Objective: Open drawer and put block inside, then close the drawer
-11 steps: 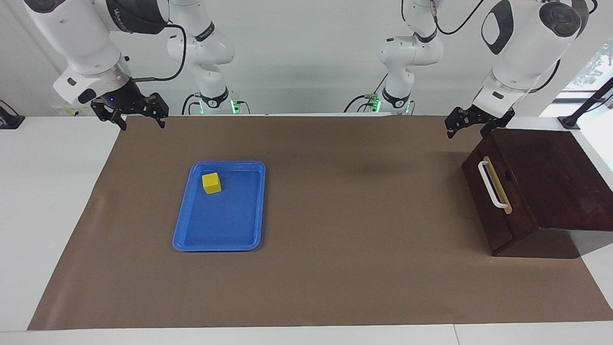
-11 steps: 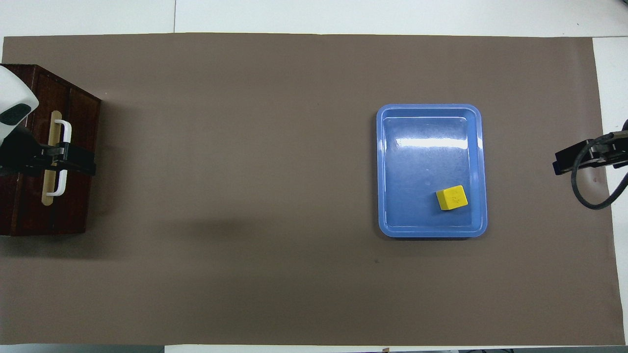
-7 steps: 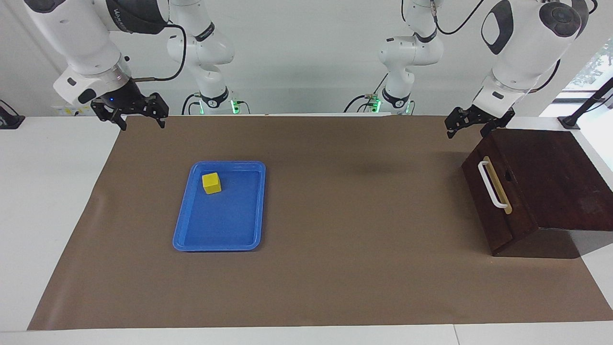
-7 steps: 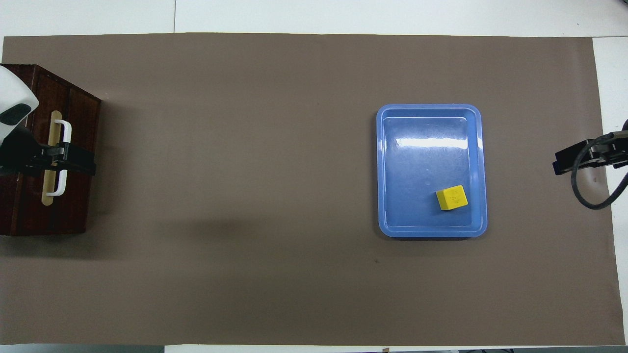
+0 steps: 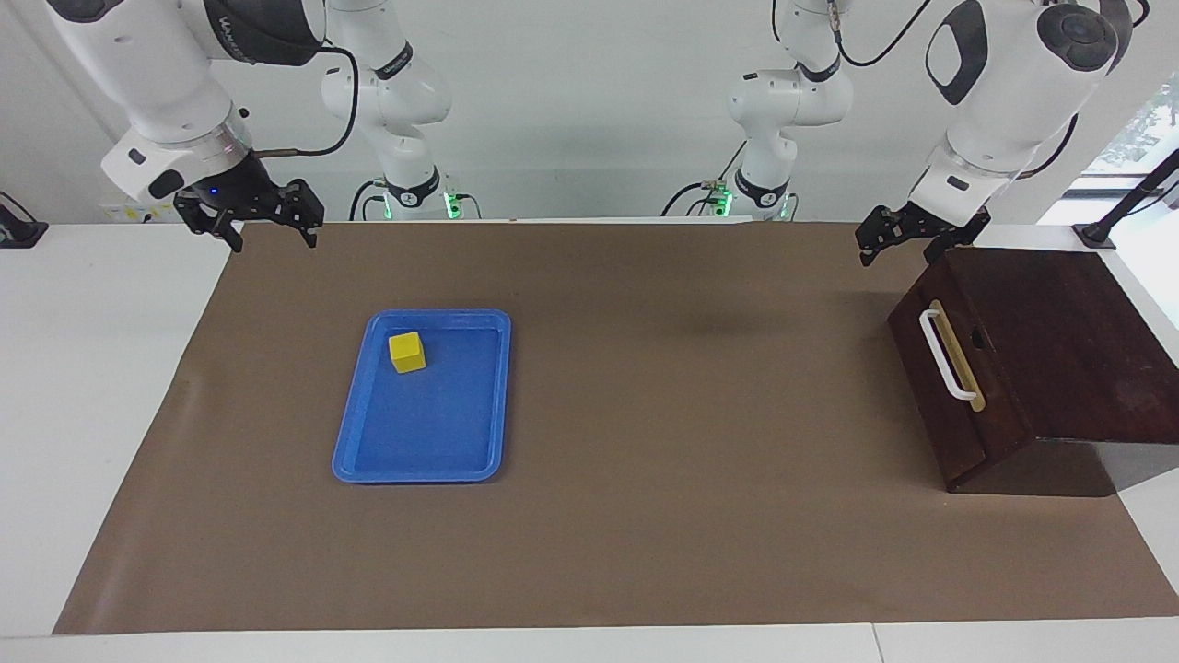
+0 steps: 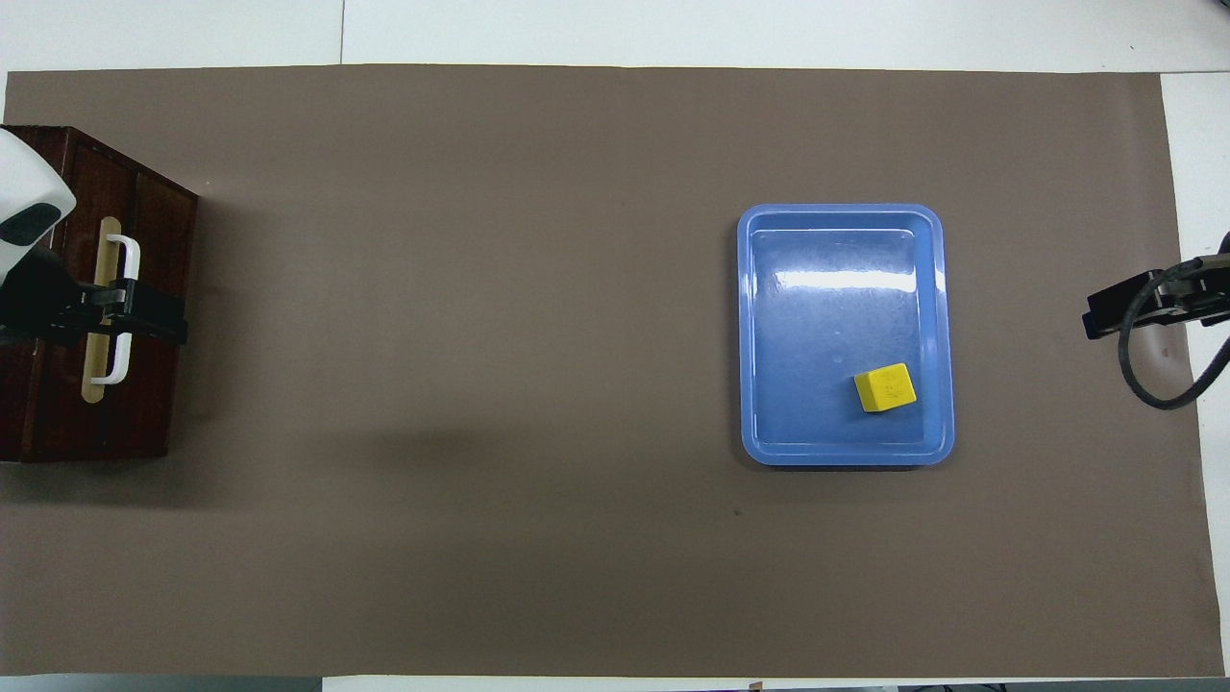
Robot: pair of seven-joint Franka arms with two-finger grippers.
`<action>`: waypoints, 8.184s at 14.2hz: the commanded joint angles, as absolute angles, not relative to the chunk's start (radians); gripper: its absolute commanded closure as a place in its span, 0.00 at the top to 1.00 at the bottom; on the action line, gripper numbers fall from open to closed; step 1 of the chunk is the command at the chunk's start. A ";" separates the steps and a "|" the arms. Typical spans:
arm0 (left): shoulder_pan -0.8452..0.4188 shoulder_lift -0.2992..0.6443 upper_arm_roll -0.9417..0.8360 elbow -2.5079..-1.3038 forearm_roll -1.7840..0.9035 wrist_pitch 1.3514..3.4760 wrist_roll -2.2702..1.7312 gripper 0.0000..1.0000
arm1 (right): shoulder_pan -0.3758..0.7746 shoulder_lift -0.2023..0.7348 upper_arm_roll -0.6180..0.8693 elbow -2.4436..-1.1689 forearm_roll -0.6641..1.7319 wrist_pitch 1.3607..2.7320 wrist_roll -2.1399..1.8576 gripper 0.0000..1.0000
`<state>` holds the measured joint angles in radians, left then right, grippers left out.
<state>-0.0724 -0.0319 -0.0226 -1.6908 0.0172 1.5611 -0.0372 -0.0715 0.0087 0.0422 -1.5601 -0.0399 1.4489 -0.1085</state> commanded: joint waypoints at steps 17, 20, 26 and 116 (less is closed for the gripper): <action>-0.074 -0.055 -0.020 -1.709 0.034 1.565 -0.041 1.00 | -0.275 0.109 0.035 -1.993 0.647 1.701 0.893 1.00; -0.072 -0.054 -0.017 -1.707 0.034 1.568 -0.044 1.00 | -0.290 0.242 0.035 -1.962 0.702 1.692 0.893 1.00; -0.098 -0.057 -0.023 -1.733 0.057 1.647 -0.038 1.00 | -0.284 0.365 0.037 -1.934 0.724 1.689 0.851 1.00; -0.405 0.278 -0.023 -1.471 -0.051 1.772 -1.660 1.00 | 0.124 0.302 0.052 -1.576 0.765 1.738 1.394 0.00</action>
